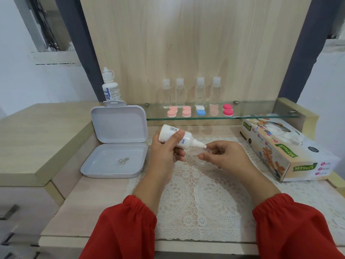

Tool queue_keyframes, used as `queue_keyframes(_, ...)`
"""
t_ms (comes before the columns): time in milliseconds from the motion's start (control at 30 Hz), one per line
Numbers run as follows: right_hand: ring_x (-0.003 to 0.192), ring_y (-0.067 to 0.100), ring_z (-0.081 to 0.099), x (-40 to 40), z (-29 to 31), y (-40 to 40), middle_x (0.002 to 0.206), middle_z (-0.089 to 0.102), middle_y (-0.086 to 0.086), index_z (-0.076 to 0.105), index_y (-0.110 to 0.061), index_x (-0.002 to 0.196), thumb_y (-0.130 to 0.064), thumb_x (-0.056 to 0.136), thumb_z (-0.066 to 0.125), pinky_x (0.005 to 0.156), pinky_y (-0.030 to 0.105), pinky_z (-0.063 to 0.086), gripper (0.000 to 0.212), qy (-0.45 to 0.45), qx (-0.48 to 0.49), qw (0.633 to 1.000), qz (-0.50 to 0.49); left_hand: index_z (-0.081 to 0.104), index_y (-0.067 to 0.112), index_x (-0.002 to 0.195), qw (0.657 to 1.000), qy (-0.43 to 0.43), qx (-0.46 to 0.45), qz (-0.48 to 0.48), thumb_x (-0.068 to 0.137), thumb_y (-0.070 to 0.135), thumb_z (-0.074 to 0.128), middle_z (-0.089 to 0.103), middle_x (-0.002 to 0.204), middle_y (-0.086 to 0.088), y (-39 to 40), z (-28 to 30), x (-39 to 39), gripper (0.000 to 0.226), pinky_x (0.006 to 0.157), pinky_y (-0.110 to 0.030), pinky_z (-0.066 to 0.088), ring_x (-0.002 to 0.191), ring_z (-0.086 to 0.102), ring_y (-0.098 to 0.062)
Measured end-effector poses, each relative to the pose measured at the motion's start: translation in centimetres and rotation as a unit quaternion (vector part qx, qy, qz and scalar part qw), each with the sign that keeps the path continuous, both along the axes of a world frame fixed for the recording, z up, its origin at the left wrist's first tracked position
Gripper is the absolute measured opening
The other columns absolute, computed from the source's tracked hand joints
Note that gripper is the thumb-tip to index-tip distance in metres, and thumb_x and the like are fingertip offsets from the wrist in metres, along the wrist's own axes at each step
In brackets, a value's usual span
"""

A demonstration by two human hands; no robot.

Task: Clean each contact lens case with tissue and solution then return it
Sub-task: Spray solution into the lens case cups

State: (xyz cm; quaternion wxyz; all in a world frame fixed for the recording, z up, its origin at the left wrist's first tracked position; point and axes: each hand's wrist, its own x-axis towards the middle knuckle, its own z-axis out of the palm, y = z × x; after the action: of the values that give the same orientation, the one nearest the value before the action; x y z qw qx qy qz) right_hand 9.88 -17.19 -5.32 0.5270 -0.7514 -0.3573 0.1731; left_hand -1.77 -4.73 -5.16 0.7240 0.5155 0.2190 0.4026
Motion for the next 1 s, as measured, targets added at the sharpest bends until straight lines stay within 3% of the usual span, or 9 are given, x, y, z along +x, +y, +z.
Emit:
queue_keyframes(233, 0.061, 0.002, 0.049, 0.9, -0.2, -0.8, 0.072, 0.057, -0.01, 0.074, -0.033, 0.082, -0.035, 0.064, 0.087, 0.066, 0.023, 0.043, 0.022, -0.048, -0.072, 0.996, 0.029, 0.06, 0.008, 0.102, 0.991, -0.037, -0.131, 0.0, 0.085, 0.029, 0.069, 0.06, 0.065, -0.003, 0.8, 0.3, -0.4, 0.029, 0.042, -0.019, 0.045, 0.047, 0.052, -0.01)
queue_keyframes(400, 0.081, 0.012, 0.063, 1.5, 0.0, -1.3, 0.077, 0.062, -0.009, 0.073, -0.038, 0.083, -0.046, 0.058, 0.088, 0.082, 0.034, 0.049, 0.03, -0.087, -0.167, 0.982, 0.029, 0.063, 0.01, 0.097, 0.981, -0.05, -0.189, 0.002, 0.084, 0.03, 0.069, 0.061, 0.071, -0.004, 1.1, 0.3, -0.5, 0.025, 0.042, -0.018, 0.044, 0.047, 0.051, -0.009)
queue_keyframes(567, 0.073, 0.008, 0.059, 1.7, -0.2, -1.2, 0.073, 0.061, -0.011, 0.072, -0.039, 0.085, -0.046, 0.055, 0.089, 0.08, 0.034, 0.049, 0.036, -0.097, -0.192, 0.975, 0.044, 0.064, 0.01, 0.094, 0.981, -0.04, -0.188, -0.01, 0.084, 0.031, 0.069, 0.061, 0.068, -0.003, 1.0, 0.3, -0.5, 0.024, 0.042, -0.018, 0.044, 0.047, 0.051, -0.009)
queue_keyframes(667, 0.071, 0.007, 0.058, 1.6, 0.0, -1.4, 0.076, 0.061, -0.01, 0.072, -0.037, 0.09, -0.042, 0.056, 0.09, 0.075, 0.029, 0.048, 0.039, -0.076, -0.178, 0.98, 0.055, 0.064, 0.01, 0.094, 0.98, -0.039, -0.192, -0.009, 0.084, 0.031, 0.07, 0.062, 0.067, -0.003, 1.0, 0.3, -0.6, 0.024, 0.042, -0.018, 0.044, 0.047, 0.051, -0.009)
queue_keyframes(800, 0.075, 0.011, 0.062, 2.0, 0.5, -1.8, 0.079, 0.068, -0.004, 0.074, -0.024, 0.086, -0.032, 0.076, 0.079, 0.066, 0.021, 0.044, 0.014, 0.014, -0.017, 1.0, -0.018, 0.064, 0.01, 0.096, 0.978, -0.039, -0.204, -0.006, 0.084, 0.03, 0.07, 0.062, 0.069, -0.004, 1.0, 0.3, -0.7, 0.024, 0.042, -0.017, 0.044, 0.048, 0.051, -0.009)
queue_keyframes(867, 0.081, 0.016, 0.06, 2.9, 0.1, -1.7, 0.084, 0.063, -0.004, 0.071, -0.029, 0.093, -0.032, 0.084, 0.071, 0.067, 0.026, 0.044, 0.009, -0.032, 0.003, 0.995, -0.092, 0.064, 0.01, 0.094, 0.976, -0.039, -0.212, -0.006, 0.084, 0.031, 0.07, 0.062, 0.069, -0.005, 0.9, 0.4, -0.7, 0.024, 0.042, -0.017, 0.044, 0.047, 0.05, -0.009)
queue_keyframes(933, 0.09, 0.015, 0.056, 3.4, -0.5, -1.3, 0.098, 0.056, -0.008, 0.063, -0.041, 0.111, -0.035, 0.087, 0.066, 0.076, 0.034, 0.048, 0.025, -0.119, -0.074, 0.984, -0.106, 0.065, 0.01, 0.092, 0.975, -0.04, -0.22, -0.005, 0.084, 0.031, 0.069, 0.062, 0.068, -0.004, 0.9, 0.5, -0.7, 0.023, 0.042, -0.016, 0.044, 0.047, 0.05, -0.009)
queue_keyframes(1000, 0.101, 0.015, 0.053, 3.4, -1.1, -0.9, 0.111, 0.052, -0.007, 0.058, -0.042, 0.123, -0.036, 0.089, 0.063, 0.088, 0.038, 0.049, 0.034, -0.162, -0.144, 0.972, -0.093, 0.064, 0.01, 0.091, 0.973, -0.039, -0.225, -0.006, 0.085, 0.031, 0.069, 0.062, 0.065, -0.004, 0.8, 0.5, -0.7, 0.023, 0.042, -0.016, 0.044, 0.046, 0.049, -0.008)
